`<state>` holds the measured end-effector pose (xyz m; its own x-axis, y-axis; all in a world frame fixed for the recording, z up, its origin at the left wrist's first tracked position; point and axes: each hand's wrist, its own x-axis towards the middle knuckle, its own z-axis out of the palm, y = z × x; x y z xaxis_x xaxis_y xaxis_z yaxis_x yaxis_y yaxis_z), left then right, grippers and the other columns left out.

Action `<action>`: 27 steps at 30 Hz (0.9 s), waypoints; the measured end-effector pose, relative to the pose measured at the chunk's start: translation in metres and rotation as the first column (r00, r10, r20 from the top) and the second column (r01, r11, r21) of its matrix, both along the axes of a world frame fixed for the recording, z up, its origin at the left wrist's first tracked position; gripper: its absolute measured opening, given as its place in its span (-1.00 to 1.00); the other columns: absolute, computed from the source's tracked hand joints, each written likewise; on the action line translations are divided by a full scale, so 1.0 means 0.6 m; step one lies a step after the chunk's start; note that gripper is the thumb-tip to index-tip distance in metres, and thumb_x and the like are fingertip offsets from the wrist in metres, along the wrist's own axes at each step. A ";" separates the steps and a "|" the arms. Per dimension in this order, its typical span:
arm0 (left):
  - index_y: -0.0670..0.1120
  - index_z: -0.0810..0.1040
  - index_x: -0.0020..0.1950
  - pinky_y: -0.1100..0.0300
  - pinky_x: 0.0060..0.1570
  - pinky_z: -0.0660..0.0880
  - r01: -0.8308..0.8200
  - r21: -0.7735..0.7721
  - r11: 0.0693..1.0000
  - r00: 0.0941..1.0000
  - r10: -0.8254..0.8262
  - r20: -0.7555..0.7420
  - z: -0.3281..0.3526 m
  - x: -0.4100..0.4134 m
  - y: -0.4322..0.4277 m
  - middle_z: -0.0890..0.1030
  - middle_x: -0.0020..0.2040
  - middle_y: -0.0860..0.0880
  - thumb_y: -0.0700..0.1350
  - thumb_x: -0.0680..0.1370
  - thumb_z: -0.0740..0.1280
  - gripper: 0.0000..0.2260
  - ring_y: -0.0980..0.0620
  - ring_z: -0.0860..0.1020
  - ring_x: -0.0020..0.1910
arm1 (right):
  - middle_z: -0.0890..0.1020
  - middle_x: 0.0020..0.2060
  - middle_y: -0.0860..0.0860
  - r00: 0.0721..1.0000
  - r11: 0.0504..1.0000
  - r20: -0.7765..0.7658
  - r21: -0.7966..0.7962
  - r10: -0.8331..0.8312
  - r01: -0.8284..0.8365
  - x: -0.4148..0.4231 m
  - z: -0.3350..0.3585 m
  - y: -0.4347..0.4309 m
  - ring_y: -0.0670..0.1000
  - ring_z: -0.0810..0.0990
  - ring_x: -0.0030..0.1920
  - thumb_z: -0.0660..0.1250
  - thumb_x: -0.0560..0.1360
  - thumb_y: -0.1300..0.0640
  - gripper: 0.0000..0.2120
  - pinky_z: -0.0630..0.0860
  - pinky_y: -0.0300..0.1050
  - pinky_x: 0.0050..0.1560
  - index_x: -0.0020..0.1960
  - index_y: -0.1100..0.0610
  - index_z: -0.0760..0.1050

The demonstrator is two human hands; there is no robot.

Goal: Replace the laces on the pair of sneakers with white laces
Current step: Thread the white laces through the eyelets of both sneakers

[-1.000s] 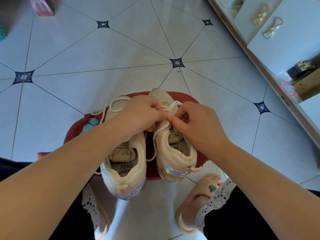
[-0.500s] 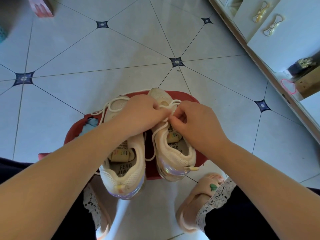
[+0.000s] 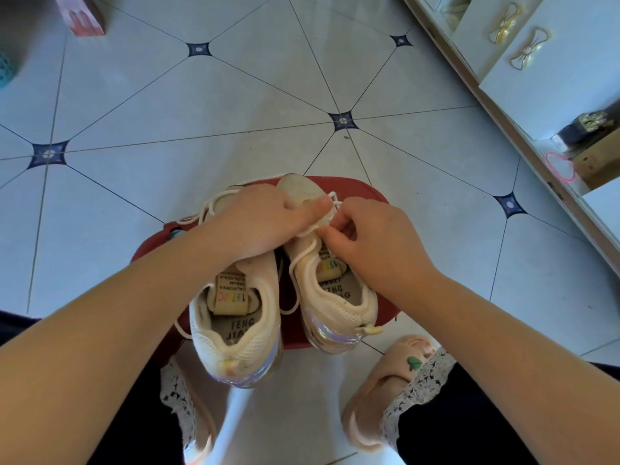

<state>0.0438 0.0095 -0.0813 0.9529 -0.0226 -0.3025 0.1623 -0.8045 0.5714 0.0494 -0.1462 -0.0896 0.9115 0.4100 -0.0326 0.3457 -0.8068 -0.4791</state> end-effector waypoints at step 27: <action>-0.10 0.50 -0.43 0.18 -0.17 0.38 -0.218 -0.709 0.670 0.963 0.264 -0.047 0.023 -0.003 0.034 0.52 -0.46 0.05 -0.14 0.48 0.30 -0.73 0.08 0.45 -0.36 | 0.52 -0.36 -0.04 0.993 0.993 0.010 0.013 -0.113 0.113 0.002 0.002 -0.011 -0.06 0.48 -0.32 0.28 0.50 -0.01 -0.80 0.42 -0.17 -0.28 -0.21 0.10 0.45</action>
